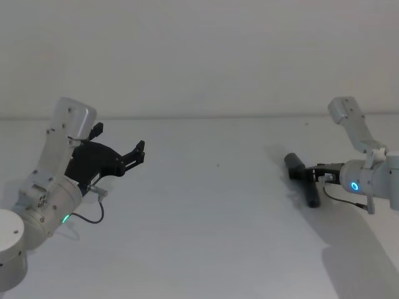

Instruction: Use both hands to pick up one end of the pipe from the table, align the ends, and insert them.

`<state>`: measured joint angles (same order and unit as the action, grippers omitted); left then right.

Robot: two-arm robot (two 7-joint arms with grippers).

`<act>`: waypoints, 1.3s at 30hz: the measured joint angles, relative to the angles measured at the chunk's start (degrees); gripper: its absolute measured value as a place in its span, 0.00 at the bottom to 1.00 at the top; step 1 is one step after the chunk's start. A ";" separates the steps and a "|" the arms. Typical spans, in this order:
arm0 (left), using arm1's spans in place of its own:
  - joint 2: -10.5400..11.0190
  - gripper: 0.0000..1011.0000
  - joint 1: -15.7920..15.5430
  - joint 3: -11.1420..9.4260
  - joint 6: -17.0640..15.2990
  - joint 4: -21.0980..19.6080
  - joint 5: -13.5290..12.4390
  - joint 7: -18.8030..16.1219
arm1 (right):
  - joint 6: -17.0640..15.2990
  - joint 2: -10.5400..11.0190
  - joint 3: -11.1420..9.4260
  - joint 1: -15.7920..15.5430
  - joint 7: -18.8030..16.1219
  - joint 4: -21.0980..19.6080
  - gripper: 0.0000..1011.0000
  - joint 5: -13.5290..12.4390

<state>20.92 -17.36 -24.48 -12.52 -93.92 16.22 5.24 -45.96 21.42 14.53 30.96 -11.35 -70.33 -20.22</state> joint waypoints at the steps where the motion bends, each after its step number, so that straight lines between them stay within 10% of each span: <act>1: 0.00 0.99 0.00 0.00 0.00 0.00 0.00 0.00 | 0.01 0.00 -0.01 0.00 0.01 0.02 0.83 0.01; 20: 0.00 0.99 0.00 0.00 0.00 0.00 0.00 0.00 | 0.10 -0.04 -0.09 0.00 0.00 0.30 0.30 0.18; 39: -0.01 0.99 0.00 0.00 0.00 0.00 0.00 0.01 | 0.10 -0.11 -0.01 0.00 -0.11 0.39 0.28 0.13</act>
<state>20.91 -17.36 -24.48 -12.52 -93.92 16.22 5.24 -45.86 21.31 14.51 30.96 -11.46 -69.94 -20.08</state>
